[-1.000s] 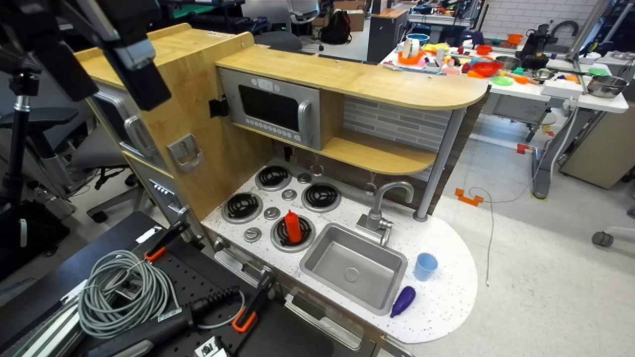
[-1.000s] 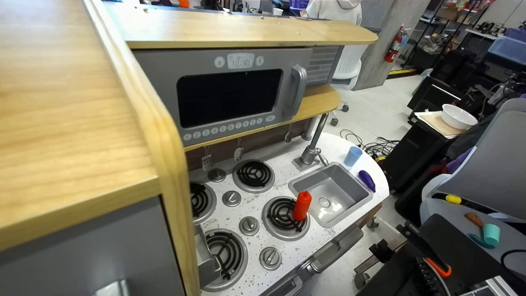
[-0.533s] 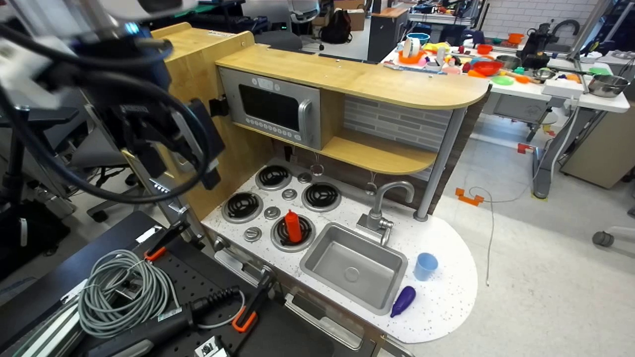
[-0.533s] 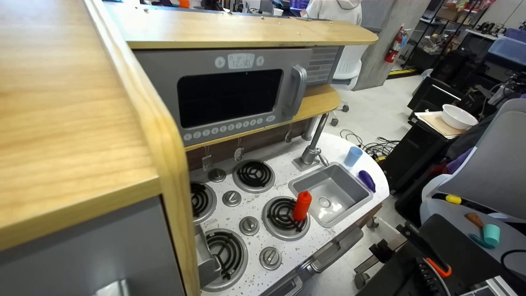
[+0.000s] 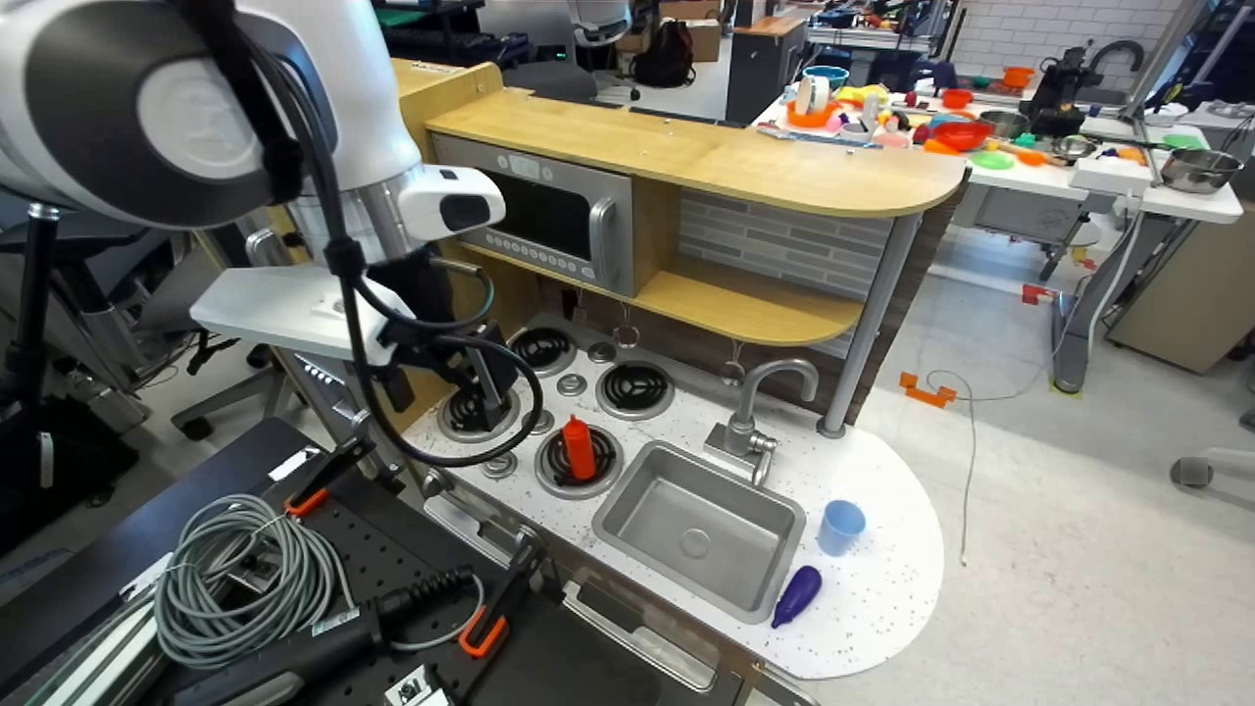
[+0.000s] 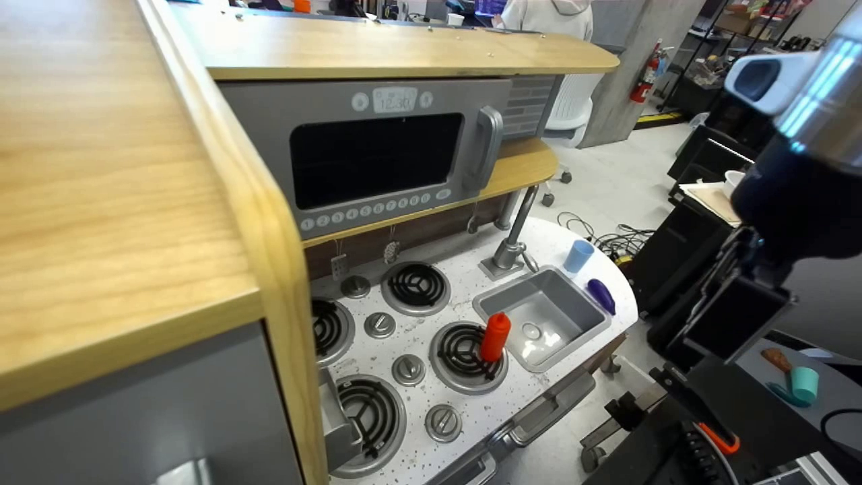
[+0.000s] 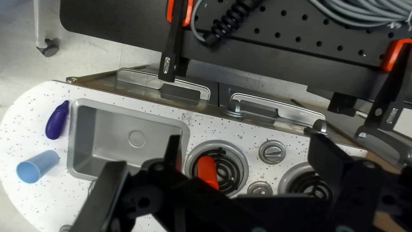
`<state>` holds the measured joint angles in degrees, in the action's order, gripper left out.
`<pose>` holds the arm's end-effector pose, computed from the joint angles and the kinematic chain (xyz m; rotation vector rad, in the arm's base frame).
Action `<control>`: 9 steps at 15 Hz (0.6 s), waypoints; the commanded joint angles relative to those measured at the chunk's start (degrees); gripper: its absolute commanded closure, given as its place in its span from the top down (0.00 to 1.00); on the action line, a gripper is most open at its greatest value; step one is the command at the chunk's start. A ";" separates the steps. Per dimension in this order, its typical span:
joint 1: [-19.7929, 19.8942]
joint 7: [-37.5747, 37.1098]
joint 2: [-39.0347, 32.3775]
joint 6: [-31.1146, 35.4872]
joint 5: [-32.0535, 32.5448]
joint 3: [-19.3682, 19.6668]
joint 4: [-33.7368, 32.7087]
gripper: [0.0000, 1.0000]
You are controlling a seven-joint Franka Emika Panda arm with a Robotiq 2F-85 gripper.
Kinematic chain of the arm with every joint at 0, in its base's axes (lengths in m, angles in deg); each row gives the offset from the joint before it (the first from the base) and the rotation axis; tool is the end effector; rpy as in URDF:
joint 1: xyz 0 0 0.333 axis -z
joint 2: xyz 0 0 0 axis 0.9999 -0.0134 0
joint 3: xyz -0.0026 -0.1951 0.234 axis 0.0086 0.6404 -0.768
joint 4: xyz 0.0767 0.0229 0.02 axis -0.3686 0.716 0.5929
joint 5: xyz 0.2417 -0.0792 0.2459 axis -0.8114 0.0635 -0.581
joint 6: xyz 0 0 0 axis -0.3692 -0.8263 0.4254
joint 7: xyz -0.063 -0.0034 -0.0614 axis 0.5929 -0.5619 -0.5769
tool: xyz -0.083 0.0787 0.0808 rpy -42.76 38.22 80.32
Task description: Take the sauce bottle on the stove and put it in the grey cup
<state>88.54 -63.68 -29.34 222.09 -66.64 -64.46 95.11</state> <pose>0.3660 -0.0188 0.2638 3.0107 0.4062 -0.1041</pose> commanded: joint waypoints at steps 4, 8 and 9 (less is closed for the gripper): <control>0.46 -1.69 -18.82 7.58 -2.07 -1.28 -10.48 1.00; 0.60 -1.57 -27.51 7.25 -4.44 -1.98 -17.61 1.00; 0.42 -2.16 -29.56 7.18 -4.41 -1.98 -19.48 1.00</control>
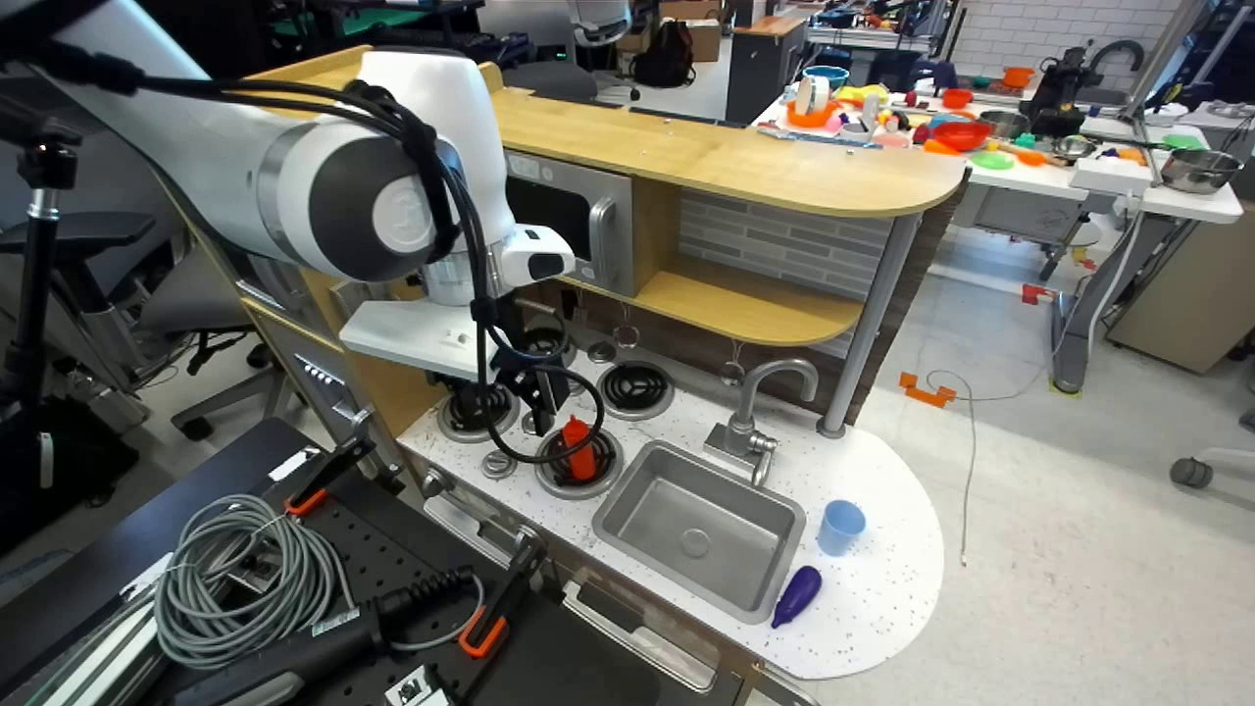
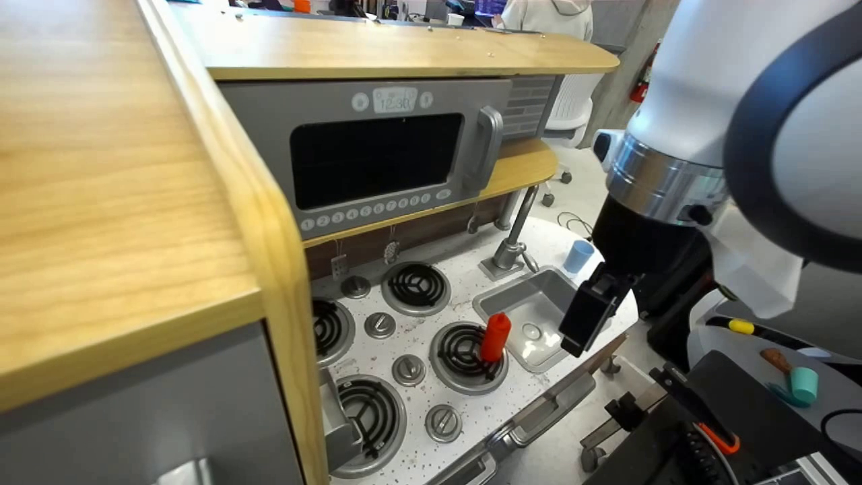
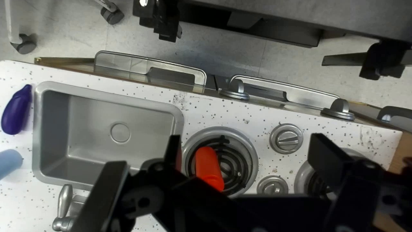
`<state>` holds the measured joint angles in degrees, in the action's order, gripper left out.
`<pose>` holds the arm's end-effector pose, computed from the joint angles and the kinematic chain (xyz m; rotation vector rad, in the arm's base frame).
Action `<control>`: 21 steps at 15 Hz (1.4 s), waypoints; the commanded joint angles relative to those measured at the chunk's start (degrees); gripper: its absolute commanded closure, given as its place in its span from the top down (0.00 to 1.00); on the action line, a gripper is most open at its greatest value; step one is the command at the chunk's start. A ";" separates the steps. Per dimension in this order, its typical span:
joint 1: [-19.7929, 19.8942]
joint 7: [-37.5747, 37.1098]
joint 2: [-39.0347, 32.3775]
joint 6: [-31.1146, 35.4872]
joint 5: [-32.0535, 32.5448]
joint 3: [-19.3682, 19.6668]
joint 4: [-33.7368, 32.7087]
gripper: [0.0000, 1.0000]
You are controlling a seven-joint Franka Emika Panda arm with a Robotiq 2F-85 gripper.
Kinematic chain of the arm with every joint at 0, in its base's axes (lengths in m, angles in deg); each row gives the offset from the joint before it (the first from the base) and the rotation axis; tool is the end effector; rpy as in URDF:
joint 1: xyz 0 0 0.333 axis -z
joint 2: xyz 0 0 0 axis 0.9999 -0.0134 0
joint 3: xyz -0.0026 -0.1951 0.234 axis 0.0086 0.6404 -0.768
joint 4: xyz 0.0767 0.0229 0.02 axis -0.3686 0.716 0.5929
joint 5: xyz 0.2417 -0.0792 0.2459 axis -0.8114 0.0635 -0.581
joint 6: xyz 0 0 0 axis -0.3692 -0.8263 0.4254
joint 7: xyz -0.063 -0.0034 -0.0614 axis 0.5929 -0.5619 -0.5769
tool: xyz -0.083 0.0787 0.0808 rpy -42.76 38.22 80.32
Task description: Take the sauce bottle on the stove and put it in the grey cup
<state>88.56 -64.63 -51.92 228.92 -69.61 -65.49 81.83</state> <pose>0.4366 -0.0125 0.1875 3.0453 0.3634 -0.1663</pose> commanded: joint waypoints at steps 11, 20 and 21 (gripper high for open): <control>-2.82 -6.69 -22.87 0.00 1.17 0.57 -20.73 1.00; -6.59 -12.47 -30.88 -1.92 2.48 4.14 -28.47 1.00; -6.81 -12.71 -31.62 -1.90 2.46 4.29 -29.16 1.00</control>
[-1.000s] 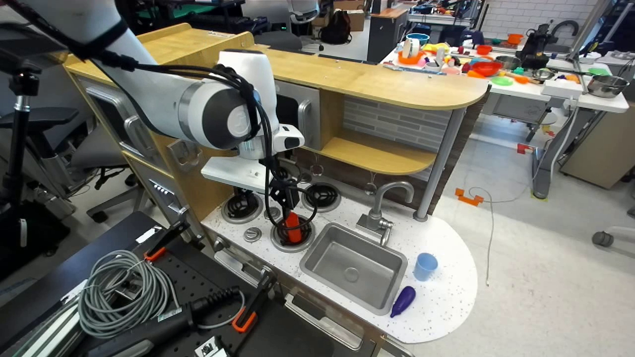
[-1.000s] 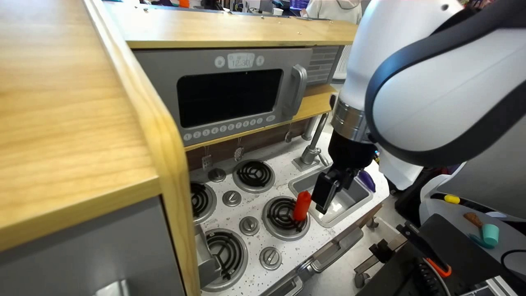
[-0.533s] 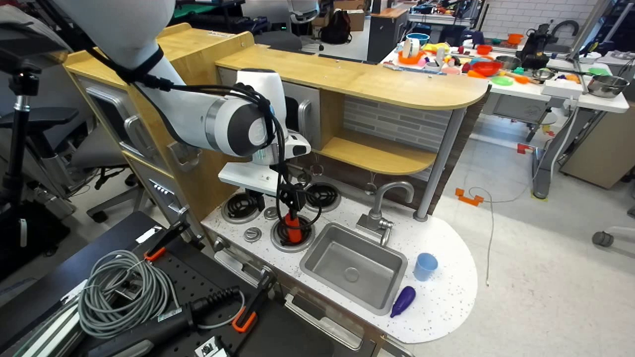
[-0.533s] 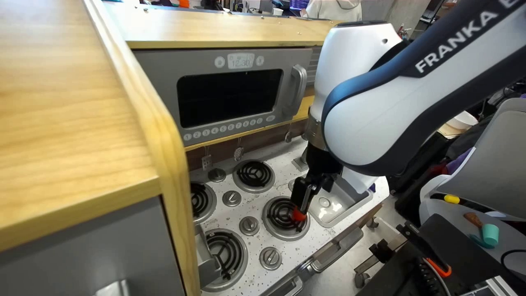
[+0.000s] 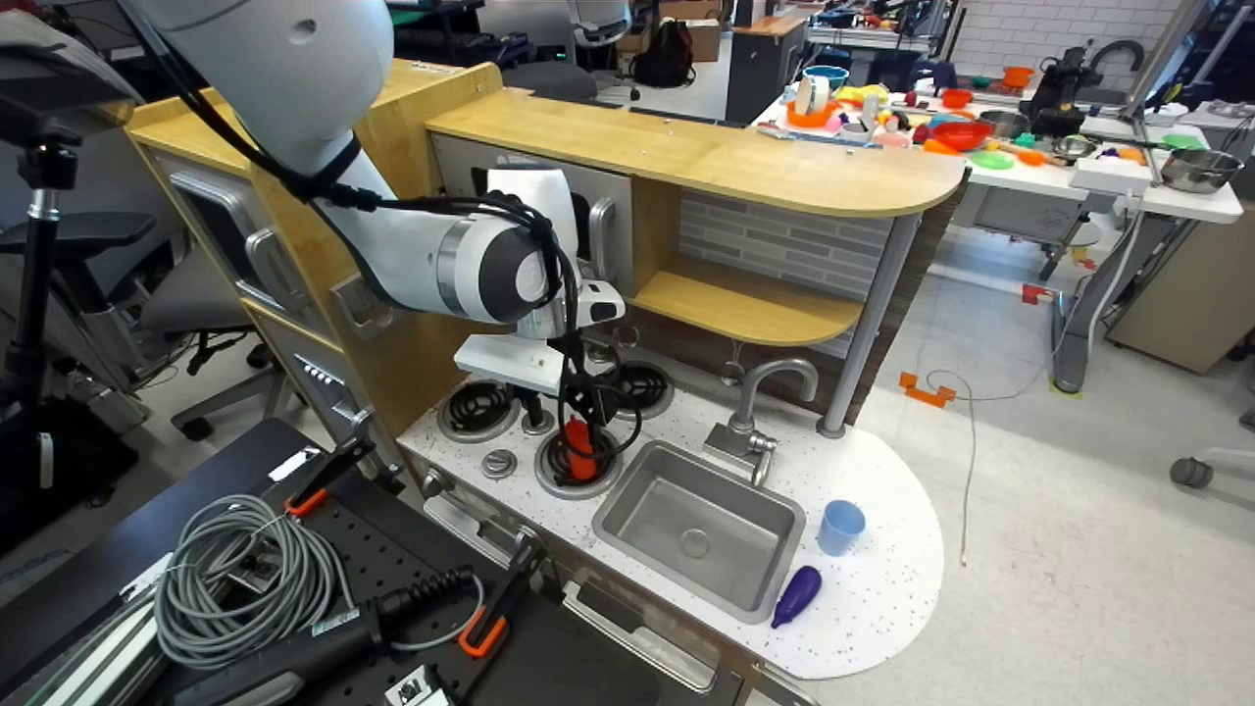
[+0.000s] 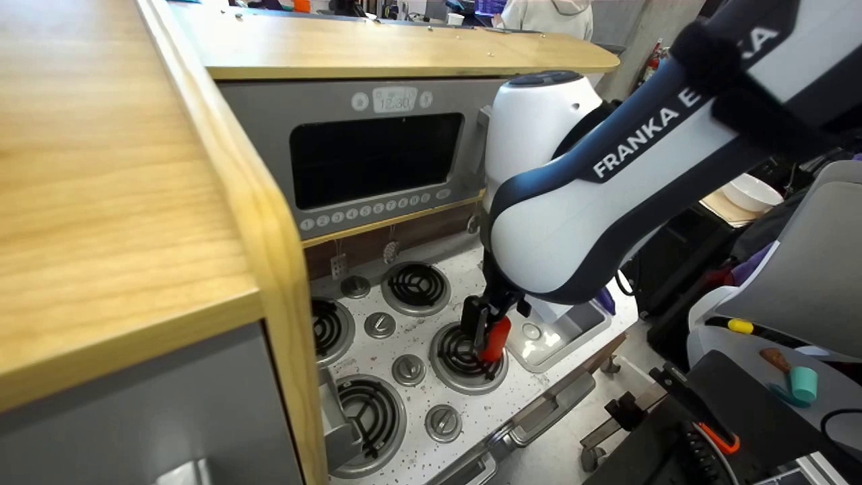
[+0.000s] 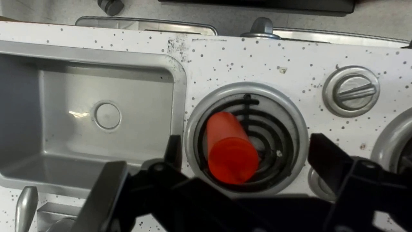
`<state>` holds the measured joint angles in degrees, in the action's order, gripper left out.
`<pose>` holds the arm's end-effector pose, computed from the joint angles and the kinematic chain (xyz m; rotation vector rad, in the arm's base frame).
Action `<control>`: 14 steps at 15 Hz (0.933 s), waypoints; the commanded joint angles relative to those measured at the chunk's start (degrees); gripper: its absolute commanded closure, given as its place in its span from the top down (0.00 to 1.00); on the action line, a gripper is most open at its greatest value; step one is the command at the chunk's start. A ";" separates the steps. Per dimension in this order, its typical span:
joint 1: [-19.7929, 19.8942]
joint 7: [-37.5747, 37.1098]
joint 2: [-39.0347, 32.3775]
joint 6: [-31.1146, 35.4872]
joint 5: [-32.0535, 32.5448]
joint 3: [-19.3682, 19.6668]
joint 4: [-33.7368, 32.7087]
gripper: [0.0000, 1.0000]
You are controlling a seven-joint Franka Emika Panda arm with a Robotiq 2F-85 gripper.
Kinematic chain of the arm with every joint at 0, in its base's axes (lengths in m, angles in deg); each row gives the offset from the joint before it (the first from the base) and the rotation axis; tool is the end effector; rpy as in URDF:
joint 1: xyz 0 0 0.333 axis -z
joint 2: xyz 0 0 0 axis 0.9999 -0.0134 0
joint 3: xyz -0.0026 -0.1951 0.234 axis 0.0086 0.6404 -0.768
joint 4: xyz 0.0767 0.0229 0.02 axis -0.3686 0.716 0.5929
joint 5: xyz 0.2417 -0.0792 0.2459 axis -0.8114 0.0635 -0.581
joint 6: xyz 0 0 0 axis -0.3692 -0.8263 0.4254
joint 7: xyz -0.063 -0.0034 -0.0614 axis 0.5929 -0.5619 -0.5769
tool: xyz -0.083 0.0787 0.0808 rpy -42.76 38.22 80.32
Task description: Take the sauce bottle on the stove and put it in the grey cup
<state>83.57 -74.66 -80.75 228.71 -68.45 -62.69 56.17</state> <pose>0.5303 0.0021 0.0687 2.9854 0.2058 -0.2374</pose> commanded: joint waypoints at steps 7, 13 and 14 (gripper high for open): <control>-2.29 -3.74 -5.78 -3.41 0.66 1.85 -7.15 0.58; -1.44 -3.53 -4.16 -3.45 0.72 2.36 -6.35 0.14; -1.35 -3.52 -3.65 -3.11 0.84 2.71 -5.83 0.14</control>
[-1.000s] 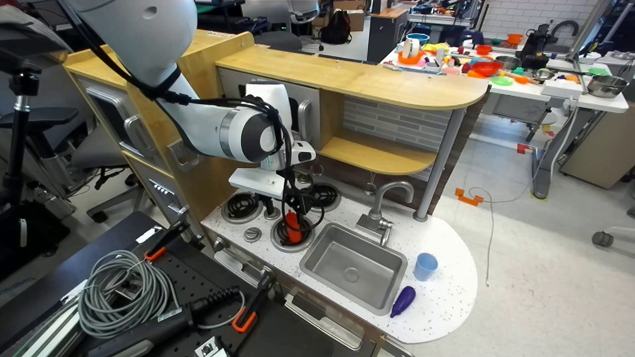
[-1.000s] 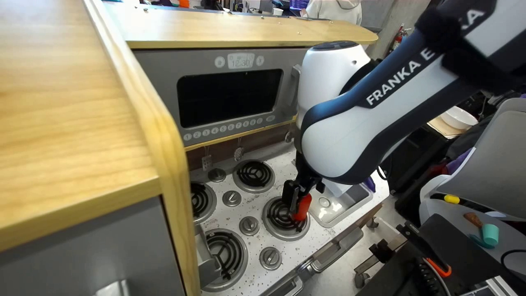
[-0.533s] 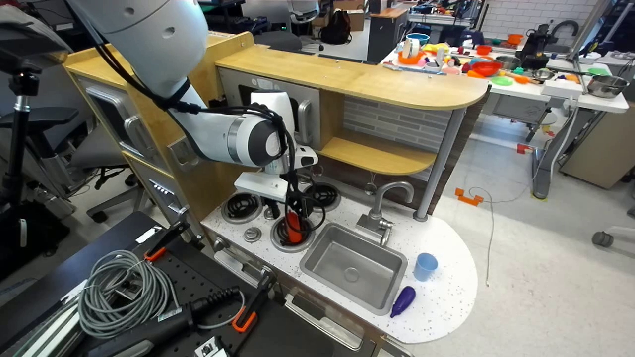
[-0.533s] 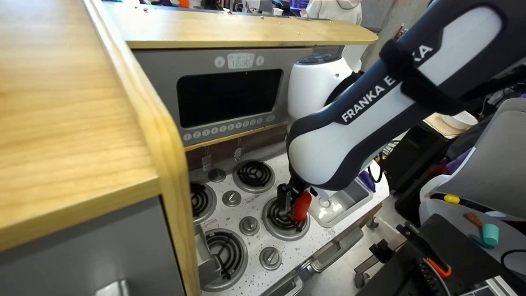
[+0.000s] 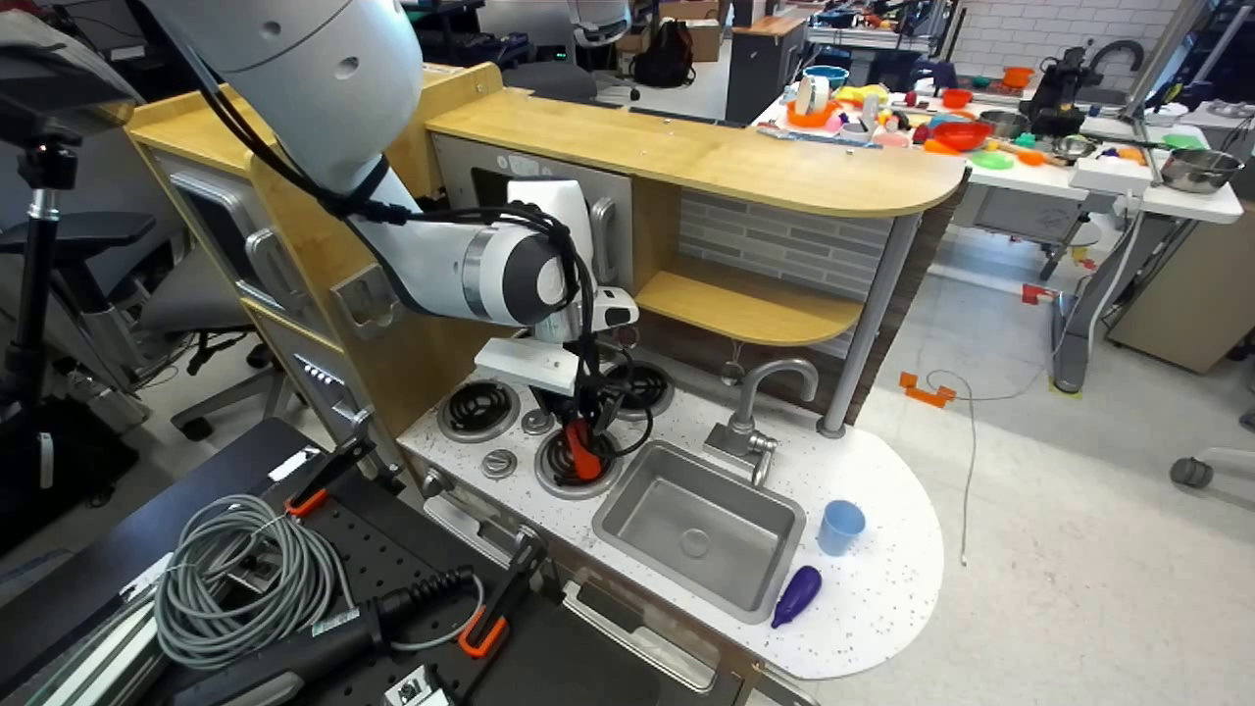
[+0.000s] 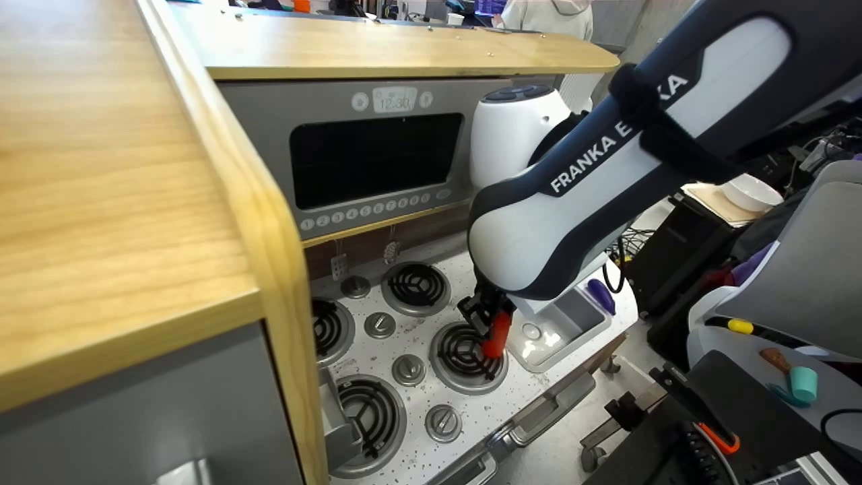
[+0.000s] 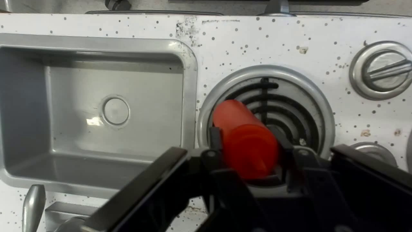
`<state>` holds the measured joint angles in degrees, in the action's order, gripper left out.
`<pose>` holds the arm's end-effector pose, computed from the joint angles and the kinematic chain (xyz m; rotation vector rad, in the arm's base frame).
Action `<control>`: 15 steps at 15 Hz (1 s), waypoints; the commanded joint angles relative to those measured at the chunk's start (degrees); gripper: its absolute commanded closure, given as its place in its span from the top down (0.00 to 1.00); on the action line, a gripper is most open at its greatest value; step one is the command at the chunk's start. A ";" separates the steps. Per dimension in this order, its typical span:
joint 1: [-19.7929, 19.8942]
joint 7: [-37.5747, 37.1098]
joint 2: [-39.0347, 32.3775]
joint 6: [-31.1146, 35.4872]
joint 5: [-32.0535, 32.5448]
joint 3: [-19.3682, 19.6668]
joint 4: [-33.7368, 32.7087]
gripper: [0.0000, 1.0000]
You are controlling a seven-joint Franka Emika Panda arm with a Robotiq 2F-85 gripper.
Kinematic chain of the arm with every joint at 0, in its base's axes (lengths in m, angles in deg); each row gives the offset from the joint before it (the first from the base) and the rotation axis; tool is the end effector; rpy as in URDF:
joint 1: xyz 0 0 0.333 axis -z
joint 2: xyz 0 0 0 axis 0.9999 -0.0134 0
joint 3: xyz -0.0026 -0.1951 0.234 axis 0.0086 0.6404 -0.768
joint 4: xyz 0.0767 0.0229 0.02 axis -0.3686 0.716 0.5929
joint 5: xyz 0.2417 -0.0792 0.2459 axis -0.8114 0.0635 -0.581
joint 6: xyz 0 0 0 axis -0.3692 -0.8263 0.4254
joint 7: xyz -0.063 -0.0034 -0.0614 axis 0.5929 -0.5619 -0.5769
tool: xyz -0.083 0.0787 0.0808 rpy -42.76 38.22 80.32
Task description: Take the sauce bottle on the stove and put it in the grey cup
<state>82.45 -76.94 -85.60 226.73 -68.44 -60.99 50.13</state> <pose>0.5490 -0.0048 0.0509 2.9529 0.1436 -0.2485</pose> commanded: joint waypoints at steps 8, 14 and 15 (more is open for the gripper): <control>3.97 -0.45 7.37 -1.72 0.27 4.53 4.13 0.14; 12.14 2.90 7.33 -7.30 -2.89 3.37 1.26 0.14; 13.74 3.97 7.16 -7.75 -3.68 3.10 0.71 0.14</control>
<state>91.82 -76.25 -79.40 222.19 -69.65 -56.23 52.14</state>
